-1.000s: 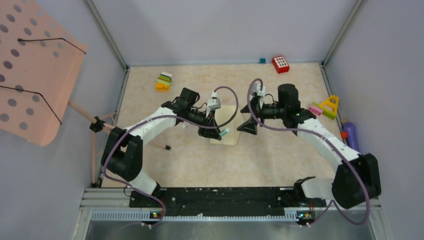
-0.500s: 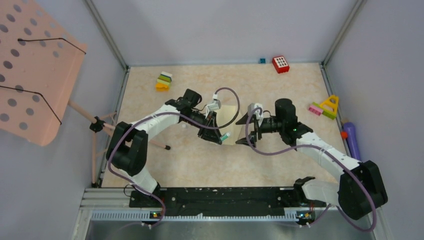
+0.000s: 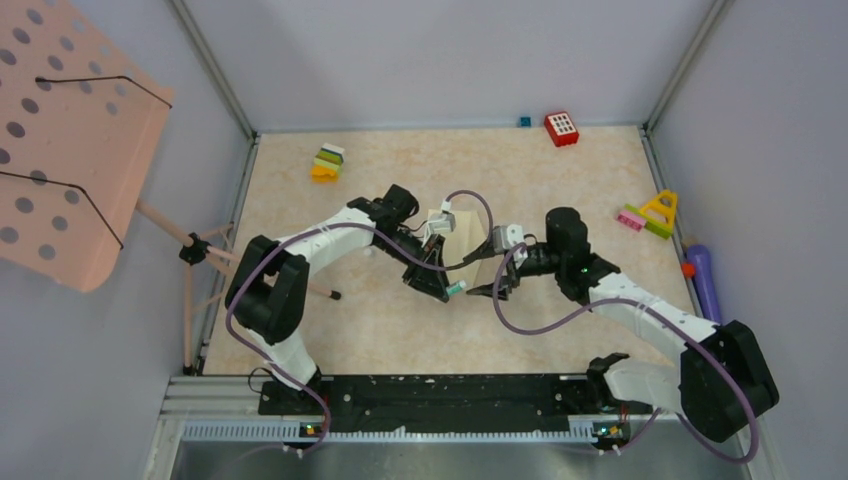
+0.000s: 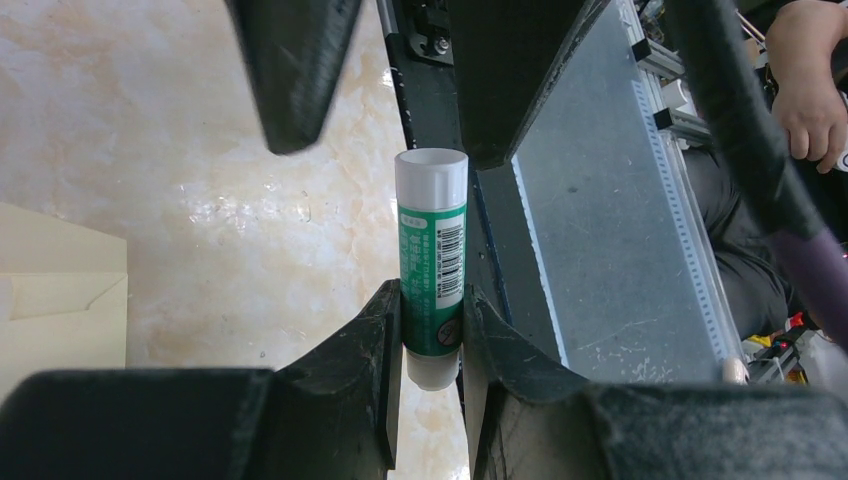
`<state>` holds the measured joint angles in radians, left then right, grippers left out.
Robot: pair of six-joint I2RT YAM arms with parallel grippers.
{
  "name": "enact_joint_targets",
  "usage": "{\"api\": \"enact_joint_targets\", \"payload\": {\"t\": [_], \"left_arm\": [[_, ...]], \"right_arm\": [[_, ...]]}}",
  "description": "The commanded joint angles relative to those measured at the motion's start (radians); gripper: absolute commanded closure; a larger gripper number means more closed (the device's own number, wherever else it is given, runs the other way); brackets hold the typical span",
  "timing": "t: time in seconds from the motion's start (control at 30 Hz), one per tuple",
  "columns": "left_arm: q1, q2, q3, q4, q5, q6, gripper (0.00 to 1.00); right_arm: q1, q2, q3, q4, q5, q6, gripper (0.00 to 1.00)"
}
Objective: Place the letter into the envelope and seal it
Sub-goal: Unscrew the solid glue.
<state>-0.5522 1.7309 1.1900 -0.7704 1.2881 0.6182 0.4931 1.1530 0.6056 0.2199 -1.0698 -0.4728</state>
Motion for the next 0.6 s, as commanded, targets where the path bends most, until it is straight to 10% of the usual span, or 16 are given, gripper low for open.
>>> {"api": "enact_joint_targets", "payload": {"t": [0.0,0.57], "left_arm": [[-0.009,0.01,0.043,-0.037,0.013,0.052,1.0],[-0.032,0.007,0.048,-0.048,-0.041,0.08,1.0]], "right_arm": [[0.027,0.005,0.003,-0.007,-0.125,-0.07,0.36],[0.035,0.032,0.035,-0.092,-0.163,-0.119,0.75]]}}
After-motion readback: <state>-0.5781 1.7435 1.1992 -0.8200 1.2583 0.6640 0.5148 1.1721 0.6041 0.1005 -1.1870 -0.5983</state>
